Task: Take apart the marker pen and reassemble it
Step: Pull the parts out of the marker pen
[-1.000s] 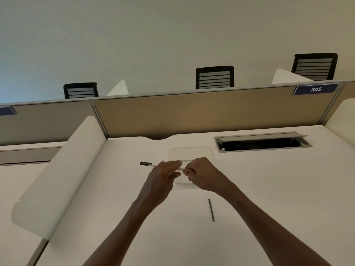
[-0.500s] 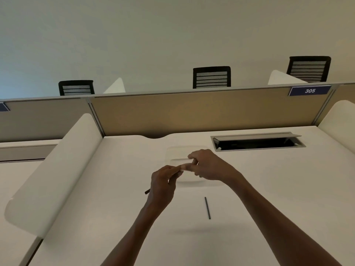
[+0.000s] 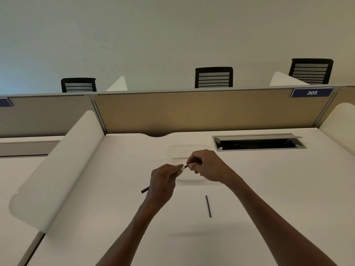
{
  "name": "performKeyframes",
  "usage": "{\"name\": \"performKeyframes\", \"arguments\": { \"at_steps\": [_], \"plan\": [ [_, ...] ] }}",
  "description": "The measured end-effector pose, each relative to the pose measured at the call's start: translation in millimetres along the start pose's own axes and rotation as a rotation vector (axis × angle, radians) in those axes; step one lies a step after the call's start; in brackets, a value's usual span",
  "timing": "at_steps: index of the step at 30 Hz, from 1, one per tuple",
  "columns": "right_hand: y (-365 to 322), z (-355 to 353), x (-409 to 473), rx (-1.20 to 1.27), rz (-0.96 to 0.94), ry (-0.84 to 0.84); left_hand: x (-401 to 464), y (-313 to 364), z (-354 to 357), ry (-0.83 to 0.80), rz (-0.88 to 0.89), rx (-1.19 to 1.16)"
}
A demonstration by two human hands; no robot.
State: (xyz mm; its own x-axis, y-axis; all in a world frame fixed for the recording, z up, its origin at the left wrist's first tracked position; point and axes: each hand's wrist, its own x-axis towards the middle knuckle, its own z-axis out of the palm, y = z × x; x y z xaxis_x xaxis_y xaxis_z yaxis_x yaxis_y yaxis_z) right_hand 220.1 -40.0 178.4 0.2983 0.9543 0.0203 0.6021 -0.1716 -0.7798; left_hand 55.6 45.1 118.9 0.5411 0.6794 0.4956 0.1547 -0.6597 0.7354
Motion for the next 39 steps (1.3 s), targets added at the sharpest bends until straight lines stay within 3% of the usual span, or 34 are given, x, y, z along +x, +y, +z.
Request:
{"name": "performKeyframes", "arguments": {
  "at_steps": [4, 8, 16, 20, 23, 31, 35, 39],
  "plan": [
    [-3, 0, -1, 0.081, 0.076, 0.026, 0, 1, -1, 0.011, 0.009, -0.005],
    [-6, 3, 2, -0.027, 0.155, 0.028, 1, 2, -2, 0.012, -0.006, -0.025],
    [-4, 3, -2, 0.018, 0.041, 0.017, -3, -1, -4, -0.013, -0.049, -0.042],
    [-9, 4, -2, 0.085, 0.099, 0.041, -2, 0, -3, -0.004, -0.078, -0.072],
    [-12, 5, 1, -0.031, 0.161, 0.065, -1, 1, -3, 0.001, -0.087, -0.075],
    [-10, 5, -3, 0.028, 0.049, 0.069, -4, 0, -4, -0.018, -0.107, -0.078],
    [-13, 4, -2, 0.106, 0.107, 0.050, -3, -2, -3, -0.007, -0.129, -0.110],
    [-15, 6, 2, -0.053, 0.190, 0.085, -2, -3, -3, -0.005, -0.151, -0.119]
  ]
}}
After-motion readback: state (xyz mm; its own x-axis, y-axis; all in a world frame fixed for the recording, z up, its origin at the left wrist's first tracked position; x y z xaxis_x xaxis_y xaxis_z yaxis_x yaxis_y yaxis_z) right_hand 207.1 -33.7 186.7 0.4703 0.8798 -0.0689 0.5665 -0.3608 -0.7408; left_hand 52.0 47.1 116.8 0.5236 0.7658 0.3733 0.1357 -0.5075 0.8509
